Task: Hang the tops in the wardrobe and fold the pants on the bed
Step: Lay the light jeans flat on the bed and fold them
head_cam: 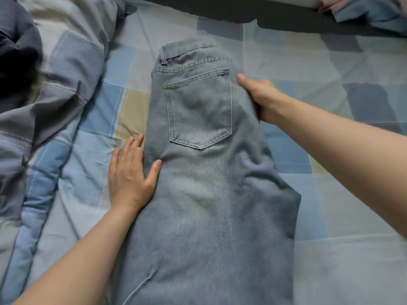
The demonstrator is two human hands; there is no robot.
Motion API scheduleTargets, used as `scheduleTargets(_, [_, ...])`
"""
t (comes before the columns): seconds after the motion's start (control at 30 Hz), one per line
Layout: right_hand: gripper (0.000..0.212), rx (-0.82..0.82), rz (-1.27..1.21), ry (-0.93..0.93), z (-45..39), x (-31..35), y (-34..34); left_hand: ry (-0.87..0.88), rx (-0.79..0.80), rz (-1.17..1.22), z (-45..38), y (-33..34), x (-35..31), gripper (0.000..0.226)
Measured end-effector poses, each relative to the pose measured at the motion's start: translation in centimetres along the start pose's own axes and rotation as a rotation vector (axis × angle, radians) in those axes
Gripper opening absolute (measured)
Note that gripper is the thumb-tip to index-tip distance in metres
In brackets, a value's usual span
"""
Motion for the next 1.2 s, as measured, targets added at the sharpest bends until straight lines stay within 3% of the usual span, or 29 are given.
scheduleTargets(0.07, [0.029, -0.246, -0.029, -0.18, -0.5, 0.7, -3.2, 0.01, 0.014, -0.015, 0.0, 0.2, 0.0, 0.051])
scheduleTargets(0.13, [0.027, -0.323, 0.018, -0.085, -1.0, -1.5, -4.2, 0.017, 0.023, -0.03, 0.0, 0.4, 0.0, 0.04])
scheduleTargets(0.17, [0.027, -0.273, 0.02, 0.055, -1.2, -3.1, -3.8, 0.016, 0.028, -0.037, 0.1, 0.5, 0.0, 0.038])
scheduleTargets(0.23, [0.025, -0.025, -0.05, 0.301, -1.5, -4.6, -1.9, 0.019, 0.037, -0.049, 0.0, 0.6, -0.1, 0.04])
scheduleTargets(0.33, [0.025, 0.207, -0.176, 0.355, -1.3, -2.0, -1.1, 0.015, 0.061, -0.068, 0.0, 0.6, 0.2, 0.043])
scheduleTargets(0.43, [0.056, 0.186, -0.059, 0.36, -2.9, -0.7, -2.8, -0.002, 0.075, -0.088, 0.0, 0.6, 0.3, 0.046])
scheduleTargets(0.5, [0.053, 0.026, 0.199, 0.288, -4.8, 0.3, -4.4, -0.01, 0.083, -0.093, 0.0, 0.7, 0.2, 0.048])
scheduleTargets(0.57, [0.058, -0.085, 0.44, 0.063, -7.2, 3.1, -4.6, -0.014, 0.09, -0.097, -0.2, 0.8, 0.1, 0.048])
scheduleTargets(0.67, [0.077, 0.082, 0.827, -0.201, -9.1, 6.3, -0.2, -0.011, 0.103, -0.106, -0.2, 0.9, 0.0, 0.049])
scheduleTargets(0.77, [0.094, 0.269, 1.044, -0.125, -10.6, 5.3, 2.7, -0.007, 0.106, -0.105, -0.2, 0.9, 0.0, 0.046])
scheduleTargets(0.8, [0.088, 0.279, 1.174, -0.119, -10.7, 5.4, 3.2, -0.005, 0.103, -0.102, -0.2, 0.8, 0.0, 0.045])
scheduleTargets(0.87, [0.056, 0.315, 1.397, -0.161, -11.0, 5.8, 3.9, -0.003, 0.098, -0.093, -0.3, 0.8, 0.0, 0.044])
scheduleTargets(0.93, [0.029, 0.308, 1.36, -0.268, -10.6, 7.5, 4.9, -0.008, 0.103, -0.093, -0.3, 0.8, 0.0, 0.047])
scheduleTargets(1.0, [0.022, 0.119, 1.184, -0.474, -10.1, 10.0, 5.2, -0.008, 0.111, -0.101, -0.3, 0.8, 0.0, 0.054])
scheduleTargets(1.07, [0.02, -0.088, 1.169, -0.631, -9.2, 10.7, 5.5, -0.018, 0.12, -0.109, -0.4, 0.8, 0.2, 0.058])
scheduleTargets(1.17, [0.03, -0.097, 1.499, -0.53, -10.3, 7.9, 6.9, -0.014, 0.117, -0.116, -0.4, 0.9, 0.0, 0.058])
scheduleTargets(1.2, [0.037, -0.106, 1.456, -0.44, -10.8, 7.7, 6.4, -0.013, 0.116, -0.114, -0.4, 0.9, 0.0, 0.058])
Point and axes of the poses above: each hand's wrist, its own z-axis away from the middle knuckle, its own y-axis out of the palm, x = y × z, the point moved 9 cm from there along -z, towards the middle knuckle, and after that the axes turned 1 degree about -y, right-handed, at the moved point
